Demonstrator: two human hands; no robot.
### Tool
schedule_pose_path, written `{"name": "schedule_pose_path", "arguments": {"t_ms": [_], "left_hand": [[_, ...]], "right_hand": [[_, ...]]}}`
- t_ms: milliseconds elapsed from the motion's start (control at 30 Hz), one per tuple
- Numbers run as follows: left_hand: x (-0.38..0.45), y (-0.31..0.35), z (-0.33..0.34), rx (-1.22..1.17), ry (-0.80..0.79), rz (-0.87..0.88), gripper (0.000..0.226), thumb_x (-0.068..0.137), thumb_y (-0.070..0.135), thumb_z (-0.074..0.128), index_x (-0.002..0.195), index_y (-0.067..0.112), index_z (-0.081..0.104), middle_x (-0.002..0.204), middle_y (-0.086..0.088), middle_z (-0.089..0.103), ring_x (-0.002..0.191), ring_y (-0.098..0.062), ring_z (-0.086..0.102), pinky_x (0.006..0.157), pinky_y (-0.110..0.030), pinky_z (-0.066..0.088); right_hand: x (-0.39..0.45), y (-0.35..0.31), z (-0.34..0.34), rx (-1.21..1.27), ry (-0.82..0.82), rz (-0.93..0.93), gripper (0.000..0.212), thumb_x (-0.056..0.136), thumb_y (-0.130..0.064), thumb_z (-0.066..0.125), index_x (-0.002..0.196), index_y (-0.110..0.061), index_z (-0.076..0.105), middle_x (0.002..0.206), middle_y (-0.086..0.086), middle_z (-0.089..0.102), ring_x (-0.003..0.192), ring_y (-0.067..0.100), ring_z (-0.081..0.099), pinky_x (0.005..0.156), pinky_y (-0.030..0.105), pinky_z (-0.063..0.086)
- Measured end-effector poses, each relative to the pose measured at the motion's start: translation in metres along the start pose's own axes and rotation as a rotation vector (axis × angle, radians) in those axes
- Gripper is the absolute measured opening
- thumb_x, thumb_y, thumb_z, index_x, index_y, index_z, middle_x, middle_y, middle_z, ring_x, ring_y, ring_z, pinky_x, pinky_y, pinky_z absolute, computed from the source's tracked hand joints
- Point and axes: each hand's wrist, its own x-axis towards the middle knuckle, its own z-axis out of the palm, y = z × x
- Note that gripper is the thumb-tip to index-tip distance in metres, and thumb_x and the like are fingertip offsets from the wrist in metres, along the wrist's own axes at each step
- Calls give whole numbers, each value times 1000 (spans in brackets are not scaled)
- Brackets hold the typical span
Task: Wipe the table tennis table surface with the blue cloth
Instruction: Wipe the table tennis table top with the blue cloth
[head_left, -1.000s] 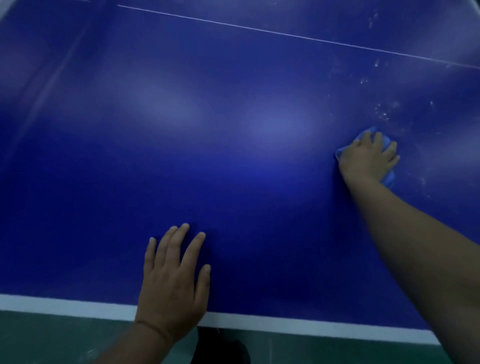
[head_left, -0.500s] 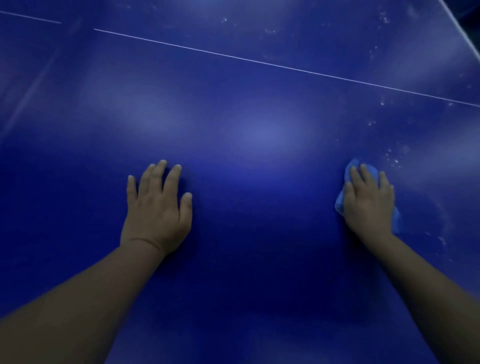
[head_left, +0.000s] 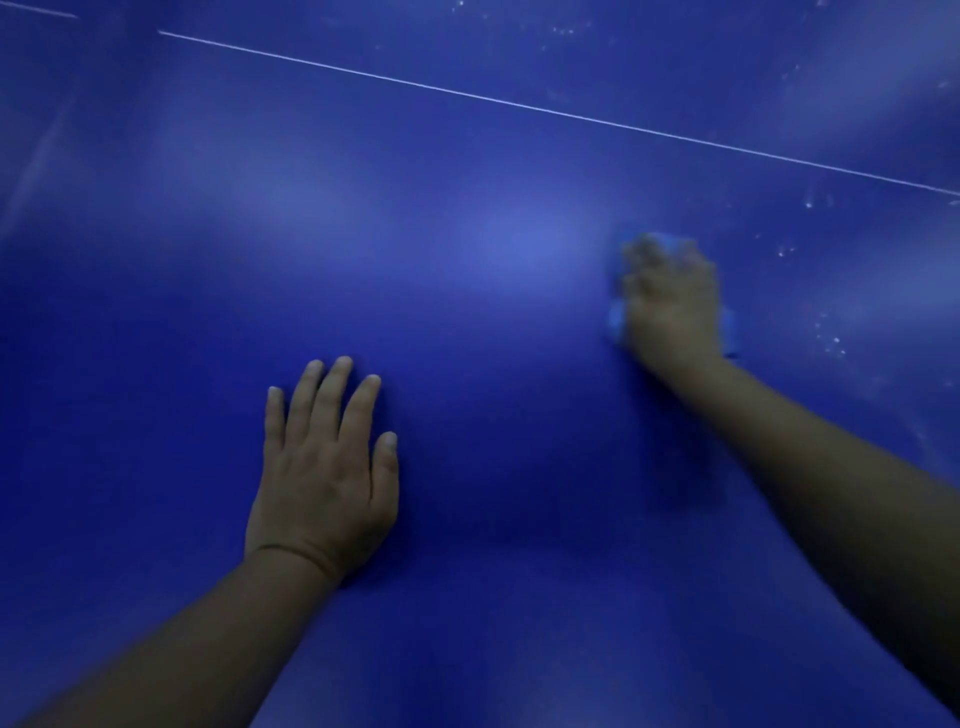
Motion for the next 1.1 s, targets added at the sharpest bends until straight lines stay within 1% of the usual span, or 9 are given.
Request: {"name": "schedule_pose_path", "arguments": {"t_ms": [133, 200, 333, 433, 533, 667, 733, 933, 1100], "left_hand": [[1, 2, 1, 19, -13, -5, 59, 97, 40, 31, 143, 7, 49, 155, -16, 38, 148, -33, 24, 122, -52, 6], [1, 1, 0, 22, -19, -8, 59, 97, 40, 32, 143, 8, 49, 155, -16, 37, 149, -33, 24, 122, -54, 8], [1, -1, -1, 34, -28, -14, 58, 96, 39, 32, 142, 8, 50, 156, -15, 38, 148, -33, 24, 121, -54, 10], [1, -1, -2, 49, -27, -6, 58, 96, 39, 31, 142, 8, 50, 155, -16, 38, 148, -33, 25, 121, -54, 10], [1, -1, -1, 55, -18, -5, 58, 96, 38, 32, 142, 8, 49, 155, -16, 38, 148, -34, 25, 121, -54, 10], [2, -1, 1, 50, -15, -7, 58, 95, 39, 32, 142, 8, 49, 155, -15, 38, 148, -33, 24, 121, -55, 11], [2, -1, 1, 50, -20, -8, 59, 95, 39, 31, 142, 8, 48, 155, -15, 37, 148, -33, 24, 122, -54, 10], [3, -2, -1, 41, -19, -18, 61, 94, 41, 31, 141, 7, 49, 154, -16, 38, 147, -34, 25, 121, -55, 11], [7, 2, -4, -20, -2, -55, 65, 90, 45, 34, 139, 4, 51, 152, -17, 41, 145, -36, 29, 118, -60, 15]], "right_hand": [[-18, 79, 12, 109, -93, 673, 60, 91, -38, 17, 136, -13, 49, 148, 9, 43, 133, 41, 37, 108, 60, 29], [-23, 23, 3, 123, -9, 558, 61, 94, -36, 16, 142, -15, 47, 151, 7, 43, 137, 46, 33, 110, 60, 26], [-41, -102, -20, 262, 162, -158, 46, 97, -28, 38, 137, -15, 56, 146, 7, 52, 133, 45, 40, 108, 60, 30], [-30, -76, -20, 274, 145, -314, 42, 99, -28, 41, 135, -14, 58, 144, 9, 54, 132, 39, 40, 109, 54, 28], [1, 29, 10, 54, 79, -24, 43, 96, -21, 35, 125, -1, 60, 136, 21, 57, 122, 45, 54, 103, 63, 34], [-1, 88, 9, 184, -40, 734, 51, 104, -35, 24, 149, -17, 38, 158, 4, 33, 146, 44, 18, 117, 62, 14], [1, 52, -1, 206, -8, 660, 53, 101, -34, 26, 149, -17, 39, 157, 4, 35, 145, 46, 19, 114, 60, 17], [-14, -10, -6, 227, 75, -87, 46, 100, -31, 36, 133, -12, 61, 142, 8, 56, 128, 44, 47, 103, 58, 36], [-44, 151, 24, 65, -38, 375, 52, 98, -28, 23, 137, -6, 51, 148, 12, 45, 133, 43, 41, 105, 64, 34]]}}
